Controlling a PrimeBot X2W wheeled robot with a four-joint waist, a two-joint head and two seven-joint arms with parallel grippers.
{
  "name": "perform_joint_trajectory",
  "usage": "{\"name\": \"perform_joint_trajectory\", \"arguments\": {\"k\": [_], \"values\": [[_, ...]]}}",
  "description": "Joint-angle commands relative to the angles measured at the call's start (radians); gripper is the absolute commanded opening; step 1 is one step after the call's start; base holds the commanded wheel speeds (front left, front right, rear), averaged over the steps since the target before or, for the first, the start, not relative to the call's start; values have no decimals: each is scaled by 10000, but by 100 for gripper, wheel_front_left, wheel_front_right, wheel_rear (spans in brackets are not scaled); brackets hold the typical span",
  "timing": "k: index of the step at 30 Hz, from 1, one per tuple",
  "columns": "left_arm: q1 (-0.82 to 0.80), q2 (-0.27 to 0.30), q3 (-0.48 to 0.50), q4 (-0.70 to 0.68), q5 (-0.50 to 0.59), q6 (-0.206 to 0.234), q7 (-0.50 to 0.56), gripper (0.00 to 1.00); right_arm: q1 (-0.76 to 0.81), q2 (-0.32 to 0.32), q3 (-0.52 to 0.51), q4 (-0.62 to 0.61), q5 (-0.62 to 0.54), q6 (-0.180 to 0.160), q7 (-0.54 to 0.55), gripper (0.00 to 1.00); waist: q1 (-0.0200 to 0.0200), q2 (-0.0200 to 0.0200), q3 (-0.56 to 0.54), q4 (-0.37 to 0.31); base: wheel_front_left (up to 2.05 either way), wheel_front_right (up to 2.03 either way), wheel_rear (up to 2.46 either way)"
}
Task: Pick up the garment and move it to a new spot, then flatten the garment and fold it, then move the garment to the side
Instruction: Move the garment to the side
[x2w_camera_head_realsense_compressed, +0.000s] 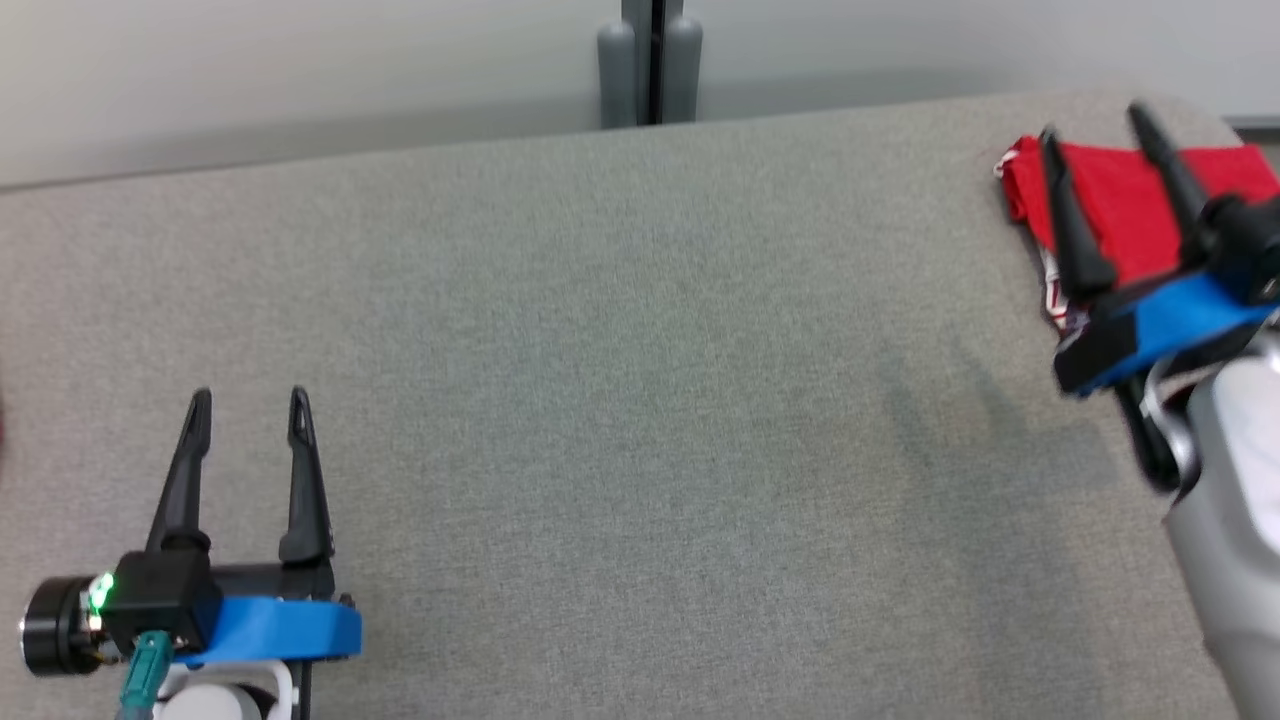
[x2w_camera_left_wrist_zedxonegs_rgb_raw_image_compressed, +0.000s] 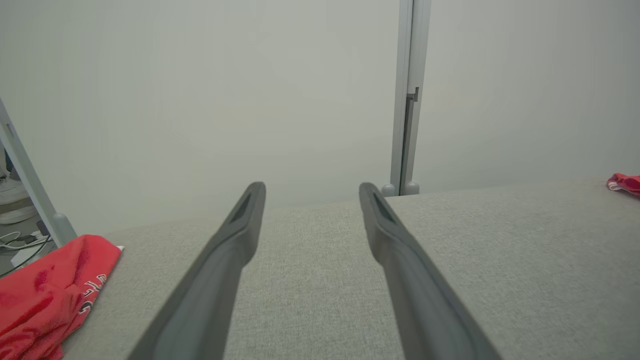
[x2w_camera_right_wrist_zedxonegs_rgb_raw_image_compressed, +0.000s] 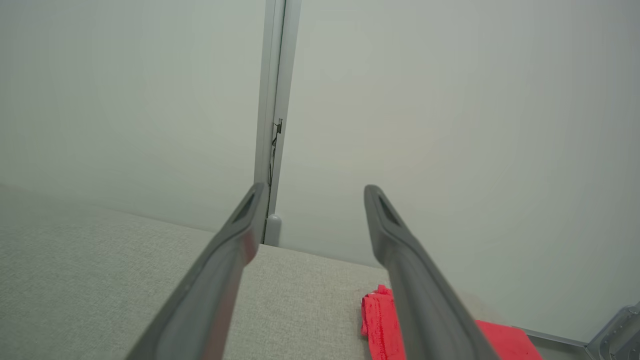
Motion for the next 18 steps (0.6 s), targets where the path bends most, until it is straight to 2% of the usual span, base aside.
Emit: {"name": "perform_joint_trajectory", "arguments": {"k": [1, 7, 18], "values": [[125, -31, 46, 48, -24, 6, -45, 100, 309, 21, 29, -99, 54, 1, -31, 100, 3, 0, -531, 96, 0, 0, 0], [730, -165, 190, 415, -46, -31, -45, 100, 2028, 301, 184, -798, 365, 2, -31, 100, 3, 0, -1281, 141, 0, 0, 0], [926, -342, 280, 934, -25, -146, -46, 100, 4604, 744, -370, -2227, 597, 2, -32, 100, 3, 0, -1675, 299, 0, 0, 0]]}}
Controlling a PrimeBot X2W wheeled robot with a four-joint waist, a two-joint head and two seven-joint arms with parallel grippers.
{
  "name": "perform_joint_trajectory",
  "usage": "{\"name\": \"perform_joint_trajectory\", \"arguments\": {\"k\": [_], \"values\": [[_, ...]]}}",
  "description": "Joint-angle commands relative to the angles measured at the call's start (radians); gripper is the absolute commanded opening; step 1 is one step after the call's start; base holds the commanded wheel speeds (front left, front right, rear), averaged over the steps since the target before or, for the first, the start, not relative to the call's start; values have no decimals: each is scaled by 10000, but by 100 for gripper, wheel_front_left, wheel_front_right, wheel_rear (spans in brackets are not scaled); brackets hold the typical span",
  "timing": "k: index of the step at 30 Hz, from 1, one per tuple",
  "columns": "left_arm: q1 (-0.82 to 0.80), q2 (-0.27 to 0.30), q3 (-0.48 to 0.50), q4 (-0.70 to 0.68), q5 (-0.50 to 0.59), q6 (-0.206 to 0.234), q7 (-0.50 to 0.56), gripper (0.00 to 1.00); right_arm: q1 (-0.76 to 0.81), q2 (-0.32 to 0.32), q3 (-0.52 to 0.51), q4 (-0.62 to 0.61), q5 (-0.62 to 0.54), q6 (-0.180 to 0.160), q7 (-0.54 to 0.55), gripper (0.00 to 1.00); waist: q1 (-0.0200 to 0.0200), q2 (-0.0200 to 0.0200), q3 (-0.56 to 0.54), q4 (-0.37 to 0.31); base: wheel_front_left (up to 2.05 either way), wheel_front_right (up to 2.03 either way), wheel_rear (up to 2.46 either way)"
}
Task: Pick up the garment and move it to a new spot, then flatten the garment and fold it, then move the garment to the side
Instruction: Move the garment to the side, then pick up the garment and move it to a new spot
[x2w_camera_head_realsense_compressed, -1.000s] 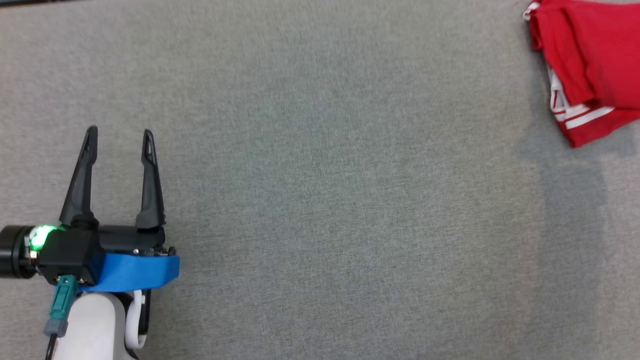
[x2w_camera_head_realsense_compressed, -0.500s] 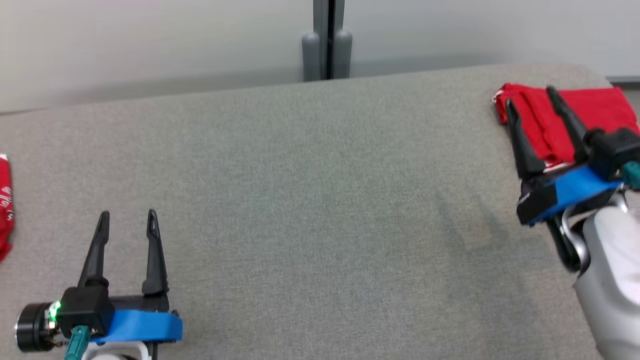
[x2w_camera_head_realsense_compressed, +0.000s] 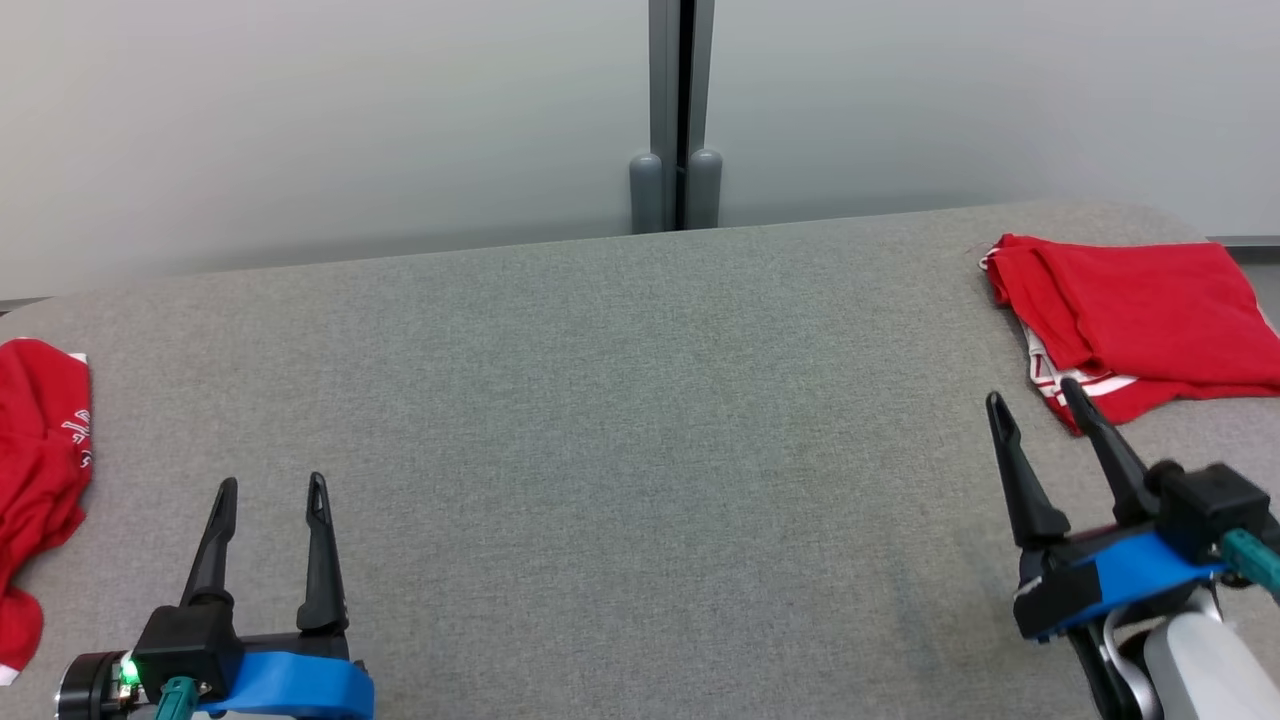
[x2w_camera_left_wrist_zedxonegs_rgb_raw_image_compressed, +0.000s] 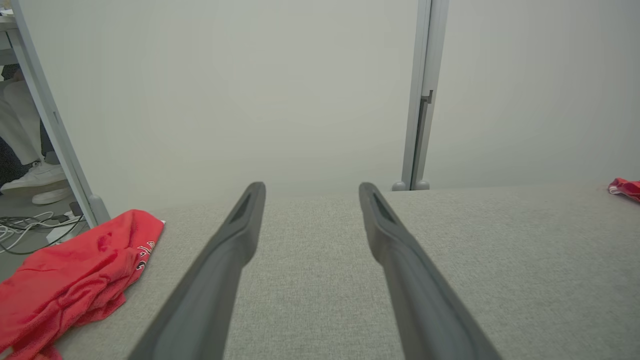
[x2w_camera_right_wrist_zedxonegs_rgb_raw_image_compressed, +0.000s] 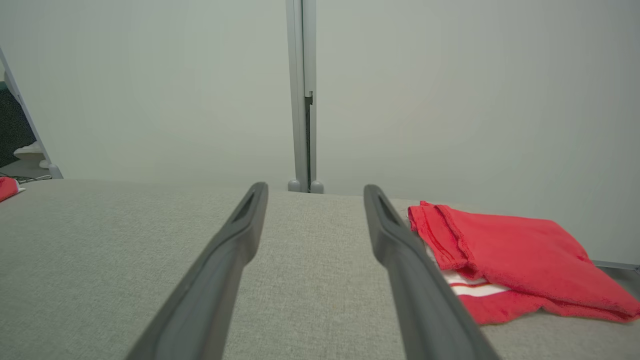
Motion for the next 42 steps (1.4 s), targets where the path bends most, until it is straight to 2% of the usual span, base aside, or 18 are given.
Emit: {"name": "perform_joint_trajectory", "arguments": {"k": [1, 10, 17, 33, 42], "values": [[84, -7, 28, 43, 31, -33, -45, 100, 292, 108, -93, -149, -74, 2, -33, 100, 2, -1, -25, 38, 0, 0, 0], [-19, -56, 85, 315, 67, -135, -45, 100, 1829, 914, -832, -1091, -501, 2, -32, 100, 2, -1, -40, 201, 0, 0, 0], [-14, -103, 132, 419, 115, -170, -45, 100, 2346, 1381, -1072, -1374, -859, 2, -32, 100, 2, -1, -30, 244, 0, 0, 0], [-64, -162, 222, 470, 207, -222, -45, 100, 2419, 1538, -1225, -1358, -992, 2, -26, 100, 2, -1, -87, 470, 0, 0, 0], [-238, -176, 285, 430, 228, -222, -45, 100, 2209, 1765, -1042, -1404, -879, 2, -29, 100, 2, -1, 74, 1094, 0, 0, 0]]}}
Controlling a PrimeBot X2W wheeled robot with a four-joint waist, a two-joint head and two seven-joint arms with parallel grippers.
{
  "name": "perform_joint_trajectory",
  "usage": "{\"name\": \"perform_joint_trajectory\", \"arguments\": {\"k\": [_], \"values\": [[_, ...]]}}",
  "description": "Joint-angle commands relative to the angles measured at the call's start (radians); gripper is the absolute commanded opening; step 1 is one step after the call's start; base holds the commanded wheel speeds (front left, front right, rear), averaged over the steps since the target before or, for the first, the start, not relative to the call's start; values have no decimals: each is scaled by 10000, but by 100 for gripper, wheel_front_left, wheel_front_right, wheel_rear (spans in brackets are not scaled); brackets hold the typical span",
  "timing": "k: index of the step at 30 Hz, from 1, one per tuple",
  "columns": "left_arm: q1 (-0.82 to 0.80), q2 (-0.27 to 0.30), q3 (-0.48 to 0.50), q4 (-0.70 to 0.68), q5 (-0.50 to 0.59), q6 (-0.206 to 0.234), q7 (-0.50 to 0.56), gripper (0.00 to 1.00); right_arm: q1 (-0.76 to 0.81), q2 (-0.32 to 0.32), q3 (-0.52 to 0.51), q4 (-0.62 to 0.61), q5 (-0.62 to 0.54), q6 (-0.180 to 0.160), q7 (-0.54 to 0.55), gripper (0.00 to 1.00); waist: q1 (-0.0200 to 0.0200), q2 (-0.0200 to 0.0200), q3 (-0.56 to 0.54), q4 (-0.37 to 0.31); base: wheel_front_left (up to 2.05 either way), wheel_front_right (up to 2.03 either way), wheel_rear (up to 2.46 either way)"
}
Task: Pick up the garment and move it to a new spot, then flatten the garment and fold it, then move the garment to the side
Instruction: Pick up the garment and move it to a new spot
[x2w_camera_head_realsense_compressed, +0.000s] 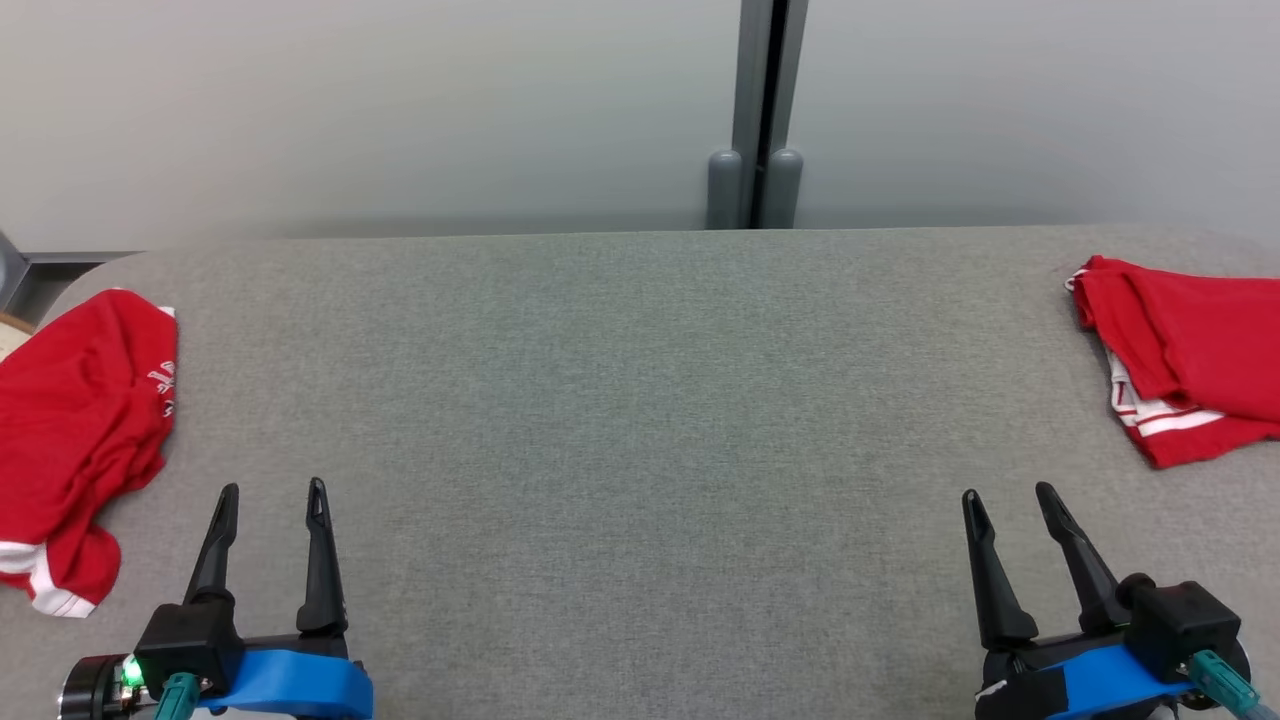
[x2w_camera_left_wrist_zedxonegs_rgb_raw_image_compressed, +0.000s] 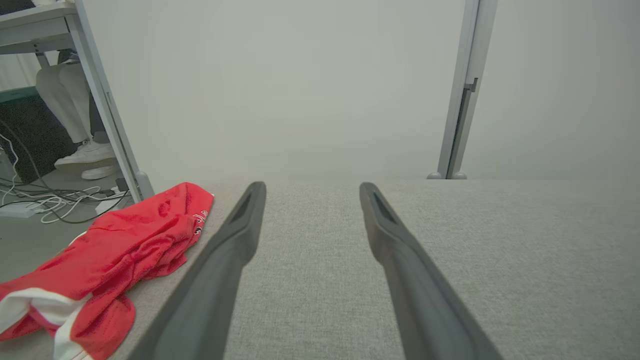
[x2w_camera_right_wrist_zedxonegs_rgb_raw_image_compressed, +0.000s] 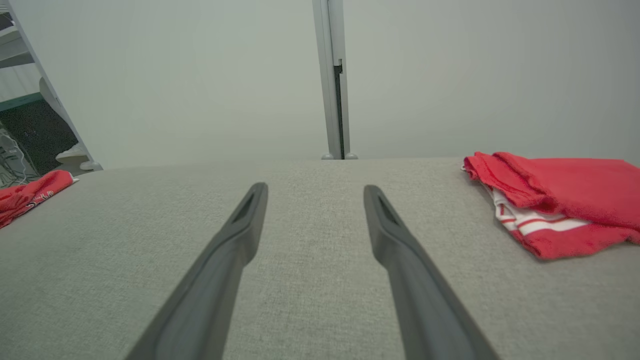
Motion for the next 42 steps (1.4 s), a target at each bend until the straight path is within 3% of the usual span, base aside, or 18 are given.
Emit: {"name": "perform_joint_trajectory", "arguments": {"k": [1, 7, 29, 35, 42], "values": [[-122, 7, 48, -13, 52, -3, -48, 100, -81, 60, 39, -33, 27, 2, -29, 100, -1, 0, 50, 242, 0, 0, 0], [-197, 27, 106, -29, 33, 18, -47, 100, -153, 156, 186, -9, -47, 2, -30, 100, -1, 0, 146, 885, 0, 0, 0], [-133, -8, 555, -132, -96, 174, -47, 100, -283, 135, 209, 31, -103, 2, -32, 100, -1, 0, 426, 4210, 0, 0, 0], [-1, -25, 686, -169, -77, 155, -47, 100, -277, 129, 263, 33, -107, 2, -32, 100, -1, 0, 446, 4577, 0, 0, 0], [4, -27, 812, -157, -32, 192, -47, 100, -311, 66, 397, 81, -71, 2, -32, 100, -1, 0, 439, 4496, 0, 0, 0]]}}
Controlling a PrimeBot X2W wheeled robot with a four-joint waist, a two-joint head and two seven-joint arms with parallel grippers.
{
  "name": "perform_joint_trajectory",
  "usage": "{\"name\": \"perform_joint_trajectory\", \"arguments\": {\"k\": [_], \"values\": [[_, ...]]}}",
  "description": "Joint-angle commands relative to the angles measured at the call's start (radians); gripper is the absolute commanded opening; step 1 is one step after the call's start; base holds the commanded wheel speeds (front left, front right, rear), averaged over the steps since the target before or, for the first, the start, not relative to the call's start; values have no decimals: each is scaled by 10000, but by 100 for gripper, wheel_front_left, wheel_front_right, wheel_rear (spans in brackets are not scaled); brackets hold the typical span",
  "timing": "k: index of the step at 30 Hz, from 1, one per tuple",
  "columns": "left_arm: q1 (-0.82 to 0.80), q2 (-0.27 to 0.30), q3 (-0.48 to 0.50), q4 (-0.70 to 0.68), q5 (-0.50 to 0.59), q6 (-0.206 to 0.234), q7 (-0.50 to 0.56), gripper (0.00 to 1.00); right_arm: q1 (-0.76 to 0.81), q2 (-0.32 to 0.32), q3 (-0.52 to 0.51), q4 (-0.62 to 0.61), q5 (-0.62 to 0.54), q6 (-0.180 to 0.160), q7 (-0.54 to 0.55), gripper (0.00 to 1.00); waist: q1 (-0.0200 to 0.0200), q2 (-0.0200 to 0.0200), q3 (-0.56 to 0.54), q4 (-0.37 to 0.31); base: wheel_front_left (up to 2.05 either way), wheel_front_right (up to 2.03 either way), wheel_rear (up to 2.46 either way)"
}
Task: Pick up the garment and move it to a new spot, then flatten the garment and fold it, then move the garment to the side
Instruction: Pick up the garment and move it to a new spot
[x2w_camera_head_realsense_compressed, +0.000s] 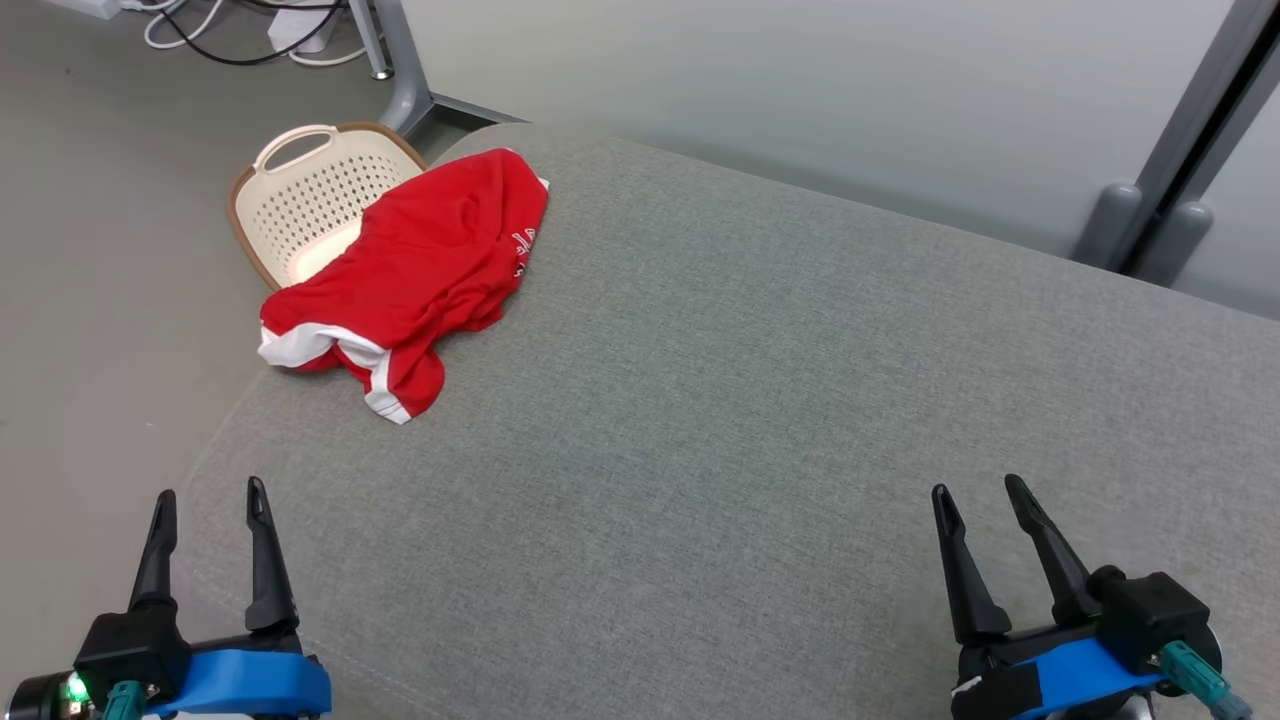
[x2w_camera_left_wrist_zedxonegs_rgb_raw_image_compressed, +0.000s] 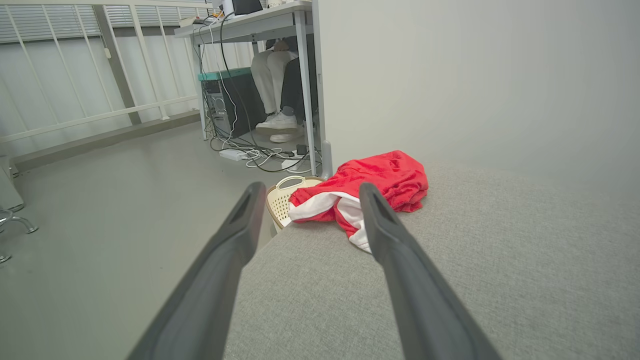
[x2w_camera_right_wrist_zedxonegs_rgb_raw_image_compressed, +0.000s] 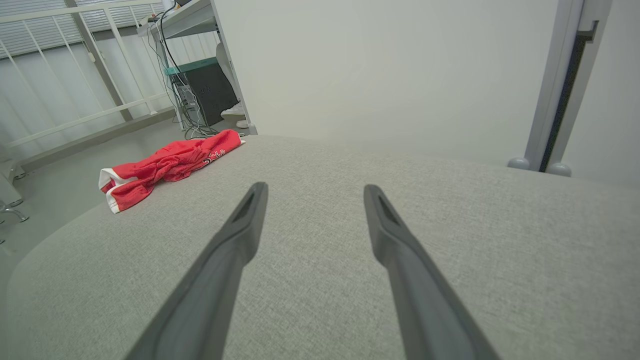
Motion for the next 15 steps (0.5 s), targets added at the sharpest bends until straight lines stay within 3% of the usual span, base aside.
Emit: {"name": "perform_joint_trajectory", "arguments": {"k": [1, 8, 15], "values": [[-64, 10, 36, -16, 33, 33, -45, 100, -122, -96, -11, 17, 10, 2, -32, 100, 0, 0, 16, -60, 0, 0, 0], [-801, 247, 336, 118, -152, -88, -45, 100, -450, -485, -26, -184, -127, 2, -23, 100, 0, 0, 326, -517, 0, 0, 0], [-2810, 829, 848, 1079, -365, -124, -45, 100, -923, -888, -186, -808, -314, 2, 234, 100, 0, 0, 1232, -1403, 0, 0, 0]]}}
